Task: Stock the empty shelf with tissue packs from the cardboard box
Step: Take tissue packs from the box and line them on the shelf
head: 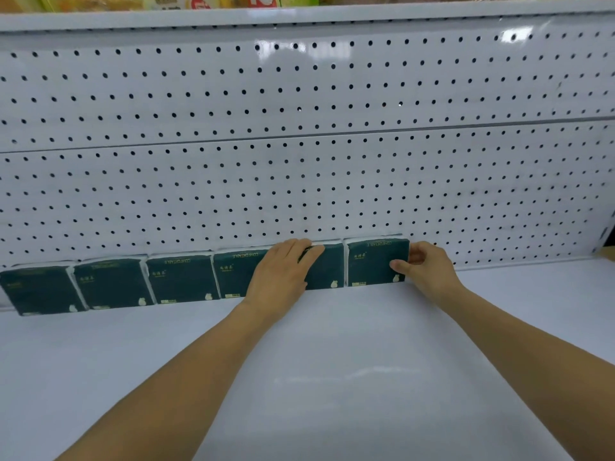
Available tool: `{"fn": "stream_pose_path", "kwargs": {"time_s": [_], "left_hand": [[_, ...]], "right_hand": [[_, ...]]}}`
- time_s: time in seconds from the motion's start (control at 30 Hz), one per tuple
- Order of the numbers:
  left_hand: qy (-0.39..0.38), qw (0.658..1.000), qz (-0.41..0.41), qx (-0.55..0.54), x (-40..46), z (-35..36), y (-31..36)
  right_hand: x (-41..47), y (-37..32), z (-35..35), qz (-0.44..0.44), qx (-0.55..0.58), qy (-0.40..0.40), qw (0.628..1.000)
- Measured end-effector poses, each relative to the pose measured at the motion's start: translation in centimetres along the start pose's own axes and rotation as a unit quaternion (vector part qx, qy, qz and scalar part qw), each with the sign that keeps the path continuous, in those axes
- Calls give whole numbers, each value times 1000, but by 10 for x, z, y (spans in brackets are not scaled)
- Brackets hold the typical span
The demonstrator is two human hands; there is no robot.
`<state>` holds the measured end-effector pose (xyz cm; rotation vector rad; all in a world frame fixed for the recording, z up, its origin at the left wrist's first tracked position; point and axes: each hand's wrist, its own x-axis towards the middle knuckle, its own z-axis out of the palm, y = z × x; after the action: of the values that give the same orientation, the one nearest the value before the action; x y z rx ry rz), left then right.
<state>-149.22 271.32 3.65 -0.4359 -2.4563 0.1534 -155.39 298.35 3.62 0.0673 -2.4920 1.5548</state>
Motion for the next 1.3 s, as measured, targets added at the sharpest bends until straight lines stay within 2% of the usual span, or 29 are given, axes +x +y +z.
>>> {"fn": "stream_pose_path", "kwargs": {"time_s": [0.07, 0.13, 0.2, 0.33, 0.43, 0.6, 0.77, 1.03, 1.2, 1.3], "left_hand": [[-14, 1000, -13, -1, -1, -11, 1], [-31, 999, -36, 2, -4, -24, 3], [-34, 997, -63, 6, -9, -42, 5], [-19, 994, -108, -27, -36, -88, 13], [35, 992, -119, -16, -74, -120, 16], [84, 980, -177, 23, -152, -160, 19], [65, 965, -251, 44, -247, -192, 13], [22, 937, -331, 108, -441, -262, -29], [-55, 898, -417, 128, -570, -304, -68], [-105, 859, -486, 123, -651, -320, -88]], "right_hand": [[-6, -7, -3, 24, -15, 14, 1000], [-17, -18, -7, 2, -66, 29, 997], [-33, -29, -9, -73, -159, 38, 984], [-74, -51, -9, -259, -283, 63, 921], [-107, -66, -3, -360, -286, 87, 884], [-174, -98, 24, -439, -279, 81, 850], [-254, -121, 81, -476, -243, 13, 845], [-401, -169, 217, -572, -153, -110, 798], [-513, -193, 320, -591, -105, -182, 779], [-568, -196, 378, -590, -113, -237, 764]]}}
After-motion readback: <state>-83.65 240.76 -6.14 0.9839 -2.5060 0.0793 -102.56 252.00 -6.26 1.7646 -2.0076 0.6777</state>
